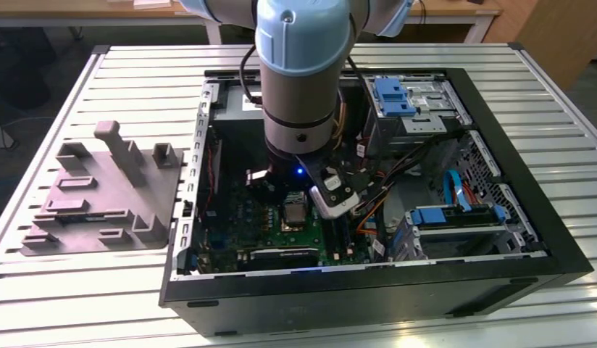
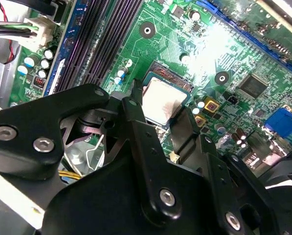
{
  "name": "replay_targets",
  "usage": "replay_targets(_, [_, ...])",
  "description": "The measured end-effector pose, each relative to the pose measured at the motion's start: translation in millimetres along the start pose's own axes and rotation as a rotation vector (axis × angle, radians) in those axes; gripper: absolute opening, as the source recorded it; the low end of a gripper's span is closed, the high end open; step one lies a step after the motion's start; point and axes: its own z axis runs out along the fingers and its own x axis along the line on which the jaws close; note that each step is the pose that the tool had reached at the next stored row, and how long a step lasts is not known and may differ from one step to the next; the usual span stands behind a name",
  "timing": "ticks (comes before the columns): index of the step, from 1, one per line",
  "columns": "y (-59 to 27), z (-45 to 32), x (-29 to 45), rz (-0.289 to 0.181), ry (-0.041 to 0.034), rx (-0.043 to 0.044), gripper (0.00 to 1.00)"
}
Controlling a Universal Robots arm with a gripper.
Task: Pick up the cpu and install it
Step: 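Place the cpu into insertion slot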
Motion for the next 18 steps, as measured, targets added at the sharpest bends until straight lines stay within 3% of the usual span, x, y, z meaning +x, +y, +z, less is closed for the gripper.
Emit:
replay_targets(11, [0.0,2.4,3.5,0.000,0.0015,0.0001,0.47])
replay_targets(18, [0.0,8.6,4.1,-0.001,0.0052,0.0000,0.47])
